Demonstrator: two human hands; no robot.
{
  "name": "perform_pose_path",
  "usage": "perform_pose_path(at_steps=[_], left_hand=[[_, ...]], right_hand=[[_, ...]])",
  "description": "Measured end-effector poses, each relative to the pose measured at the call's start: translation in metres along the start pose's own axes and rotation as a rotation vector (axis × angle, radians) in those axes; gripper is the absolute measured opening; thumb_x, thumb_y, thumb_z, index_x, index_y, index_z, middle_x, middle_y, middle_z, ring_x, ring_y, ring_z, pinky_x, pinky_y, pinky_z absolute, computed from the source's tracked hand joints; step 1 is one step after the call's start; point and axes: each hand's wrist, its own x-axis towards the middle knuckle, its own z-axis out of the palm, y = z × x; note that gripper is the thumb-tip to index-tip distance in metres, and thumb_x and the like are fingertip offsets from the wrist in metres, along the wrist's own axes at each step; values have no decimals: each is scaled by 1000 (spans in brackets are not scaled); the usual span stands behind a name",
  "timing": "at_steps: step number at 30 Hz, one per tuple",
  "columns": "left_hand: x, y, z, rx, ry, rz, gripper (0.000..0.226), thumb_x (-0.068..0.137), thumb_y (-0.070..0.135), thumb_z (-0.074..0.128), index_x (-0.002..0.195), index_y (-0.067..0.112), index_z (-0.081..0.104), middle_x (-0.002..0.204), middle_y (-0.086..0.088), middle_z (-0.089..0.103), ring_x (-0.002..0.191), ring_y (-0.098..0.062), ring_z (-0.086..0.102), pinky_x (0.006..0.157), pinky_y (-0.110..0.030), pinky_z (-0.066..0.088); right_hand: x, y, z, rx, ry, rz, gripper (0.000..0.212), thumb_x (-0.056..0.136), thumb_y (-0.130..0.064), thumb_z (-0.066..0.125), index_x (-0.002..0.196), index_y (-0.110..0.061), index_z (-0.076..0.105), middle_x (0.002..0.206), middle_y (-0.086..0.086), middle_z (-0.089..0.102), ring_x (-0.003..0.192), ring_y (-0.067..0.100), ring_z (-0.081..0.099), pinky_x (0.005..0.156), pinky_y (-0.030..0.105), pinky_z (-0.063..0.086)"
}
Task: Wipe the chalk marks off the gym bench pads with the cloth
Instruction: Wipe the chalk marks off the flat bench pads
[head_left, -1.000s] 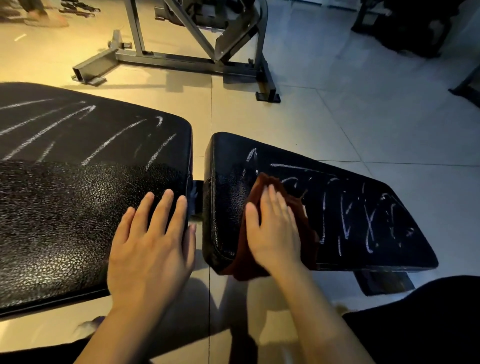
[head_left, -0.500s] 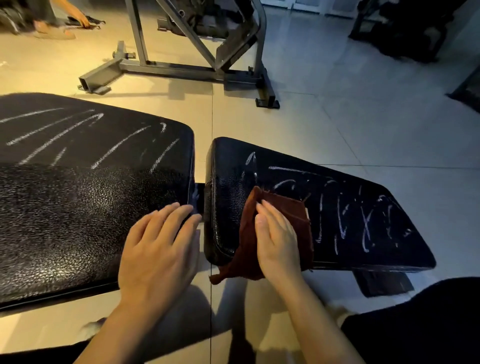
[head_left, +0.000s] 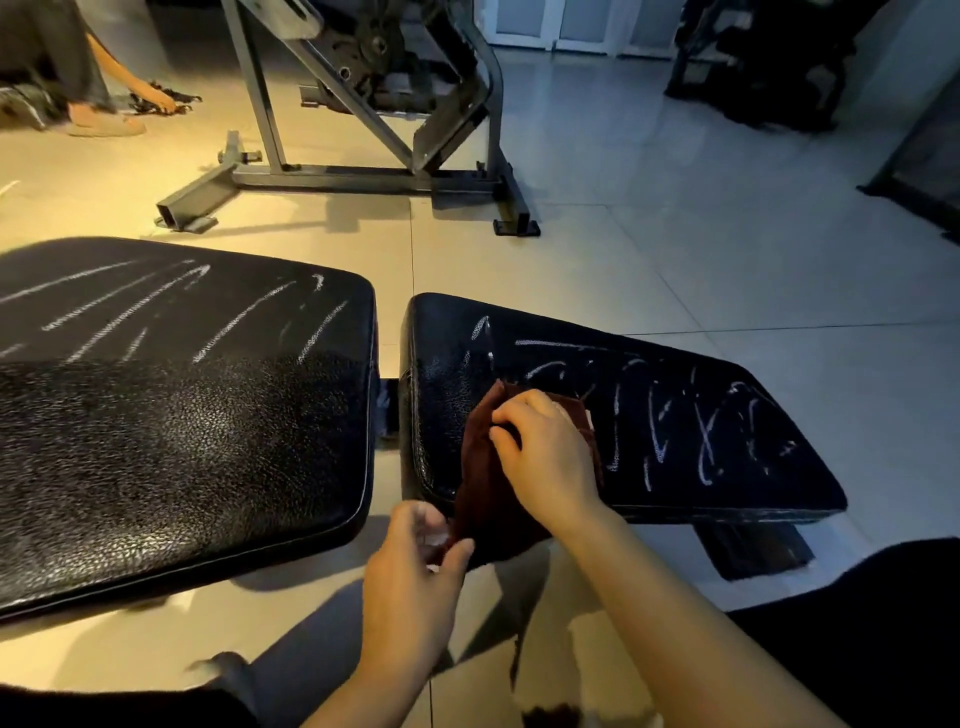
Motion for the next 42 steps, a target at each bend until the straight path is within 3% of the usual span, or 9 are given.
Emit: perform_pose_path(at_steps=[6,12,15,20,25,29,37,40,42], left_hand=[[3,-1,-8,53,-102,67,25,82,15,74,77,32,57,70,11,64,72,-12,62,71,-40,51],[-8,6,-24,31,-173,221,21,91,17,63,81,29,50,72,16,61,69,-5,59,61,-27,46],[-13,6,-37,43,-215,323,19,94,17,58,93,32,46,76,20,59,64,-6,58,56,-32,46],[-20,7,-55,140,-323,416,27,84,39,68,97,46,46,78,20,60,69,-4,58,57,-26,43],[-20,7,-65,158,-385,373,38,79,22,78,92,44,49,75,16,60,64,-4,55,57,-20,40],[-16,8,-71,265,-331,377,37,79,24,78,90,47,51,78,20,60,65,-6,57,60,-30,47],[-9,11,-84,339,-177,287,31,72,27,83,77,44,57,64,14,62,65,-6,62,61,-36,52],[-9,18,-93,418,-168,291,28,72,32,83,62,37,57,64,16,63,67,-5,63,62,-33,51],[-10,27,-101,527,-151,344,24,74,37,80,66,38,57,68,16,62,71,-11,63,61,-32,49]], right_hand=[[-19,4,-32,298,12,100,6,97,-20,57,96,-26,55,85,-9,60,76,5,57,69,25,45],[-72,9,-62,668,231,104,36,89,-2,63,99,-35,54,97,-11,57,88,-3,58,77,19,51],[-86,10,-64,550,203,58,40,89,-3,62,101,-41,58,104,-13,57,96,5,59,82,24,52],[-88,4,-73,250,331,-76,19,89,-10,67,98,-27,66,96,-14,56,88,2,55,74,12,45],[-90,1,-83,155,342,-131,14,91,-9,65,100,-19,68,98,-10,56,87,0,54,71,7,42],[-99,5,-88,113,321,-152,18,92,-5,61,103,-17,68,100,-10,55,90,-1,54,74,7,42],[-110,11,-83,-31,248,-88,12,89,-11,65,91,-22,60,100,-13,52,68,-1,51,60,14,45],[-111,7,-87,71,125,0,17,92,-12,62,90,-27,56,77,-10,56,64,3,56,64,27,53],[-111,5,-91,81,49,35,21,91,-12,63,86,-31,55,68,-9,53,63,8,57,65,32,53]])
